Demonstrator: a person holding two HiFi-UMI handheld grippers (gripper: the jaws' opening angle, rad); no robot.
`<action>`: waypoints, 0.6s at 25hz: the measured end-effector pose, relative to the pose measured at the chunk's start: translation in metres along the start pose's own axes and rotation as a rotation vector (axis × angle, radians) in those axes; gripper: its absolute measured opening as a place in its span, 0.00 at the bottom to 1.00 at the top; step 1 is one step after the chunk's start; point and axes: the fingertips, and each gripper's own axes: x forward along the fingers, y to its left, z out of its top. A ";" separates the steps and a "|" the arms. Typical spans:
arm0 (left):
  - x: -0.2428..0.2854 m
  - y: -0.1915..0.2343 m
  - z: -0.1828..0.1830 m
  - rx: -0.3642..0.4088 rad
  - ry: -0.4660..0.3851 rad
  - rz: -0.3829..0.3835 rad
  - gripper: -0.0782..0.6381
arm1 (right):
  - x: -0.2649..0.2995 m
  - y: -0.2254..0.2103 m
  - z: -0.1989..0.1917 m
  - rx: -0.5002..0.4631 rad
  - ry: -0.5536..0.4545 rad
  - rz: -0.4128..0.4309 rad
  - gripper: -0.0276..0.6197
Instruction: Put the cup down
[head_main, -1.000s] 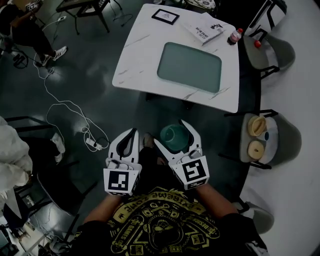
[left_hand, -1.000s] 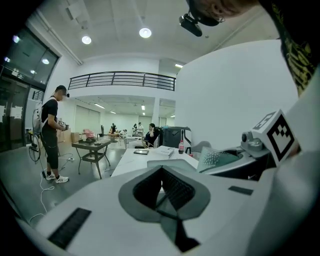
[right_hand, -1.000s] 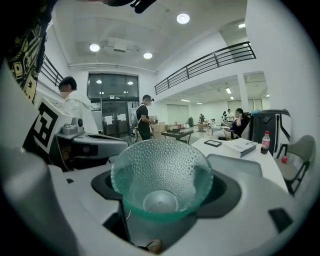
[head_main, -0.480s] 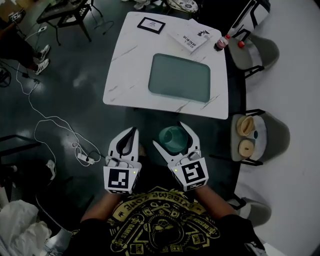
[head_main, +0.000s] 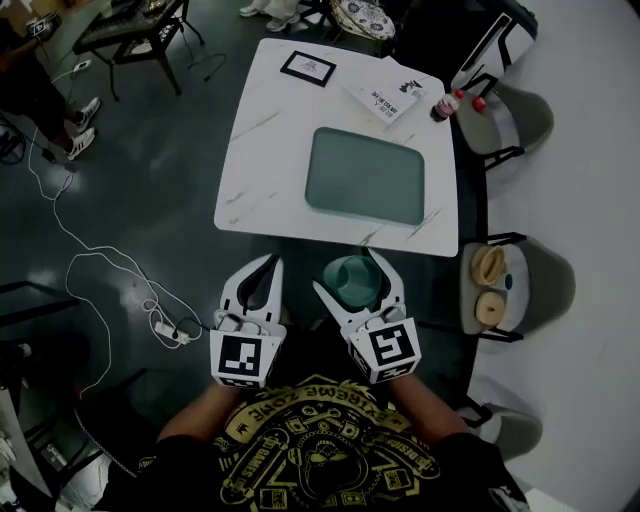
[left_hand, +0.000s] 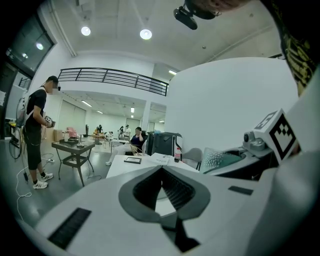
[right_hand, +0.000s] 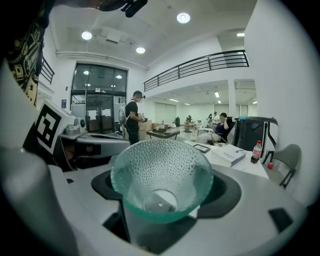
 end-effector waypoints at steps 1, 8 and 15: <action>0.001 0.001 0.002 -0.001 -0.002 -0.003 0.12 | 0.001 -0.001 0.001 0.001 0.001 -0.004 0.66; 0.009 0.005 0.000 -0.006 0.003 -0.007 0.12 | 0.010 -0.009 0.002 0.008 0.000 -0.009 0.66; 0.031 0.007 0.011 0.011 -0.006 0.005 0.12 | 0.024 -0.026 0.008 0.012 -0.022 0.011 0.66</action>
